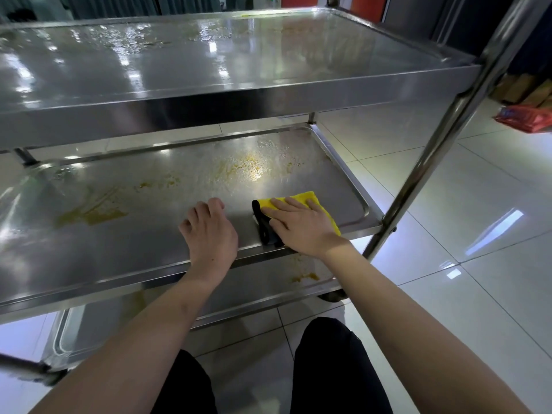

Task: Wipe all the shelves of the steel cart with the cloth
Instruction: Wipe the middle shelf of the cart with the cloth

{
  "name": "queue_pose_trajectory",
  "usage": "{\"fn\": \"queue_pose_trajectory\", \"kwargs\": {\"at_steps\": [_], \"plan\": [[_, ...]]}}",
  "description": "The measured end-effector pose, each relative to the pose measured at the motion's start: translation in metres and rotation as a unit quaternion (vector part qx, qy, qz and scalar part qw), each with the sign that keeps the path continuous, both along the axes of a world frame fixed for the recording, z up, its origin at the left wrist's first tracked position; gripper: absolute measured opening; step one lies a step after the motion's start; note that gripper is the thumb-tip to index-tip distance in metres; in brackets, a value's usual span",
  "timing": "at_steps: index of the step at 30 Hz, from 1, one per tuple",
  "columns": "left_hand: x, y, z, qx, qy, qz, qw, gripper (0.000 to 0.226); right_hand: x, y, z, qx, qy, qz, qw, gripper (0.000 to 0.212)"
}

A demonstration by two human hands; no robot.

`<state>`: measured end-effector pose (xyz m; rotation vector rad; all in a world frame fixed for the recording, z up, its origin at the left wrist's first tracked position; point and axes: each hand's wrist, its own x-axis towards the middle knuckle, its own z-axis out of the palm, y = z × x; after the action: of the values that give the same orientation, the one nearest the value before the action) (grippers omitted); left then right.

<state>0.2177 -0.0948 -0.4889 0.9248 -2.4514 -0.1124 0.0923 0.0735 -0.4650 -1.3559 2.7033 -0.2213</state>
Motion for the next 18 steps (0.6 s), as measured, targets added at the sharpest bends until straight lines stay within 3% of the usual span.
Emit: {"fn": "queue_pose_trajectory", "kwargs": {"at_steps": [8,18], "plan": [[-0.001,0.001,0.0,0.016,-0.006,0.005,1.0,0.035,-0.065,0.079,0.0,0.03,0.007,-0.08,0.996,0.053],[-0.001,0.006,-0.001,-0.01,-0.006,-0.008,1.0,0.034,-0.073,0.062,0.01,0.011,0.009,-0.08,0.997,0.049]]}}
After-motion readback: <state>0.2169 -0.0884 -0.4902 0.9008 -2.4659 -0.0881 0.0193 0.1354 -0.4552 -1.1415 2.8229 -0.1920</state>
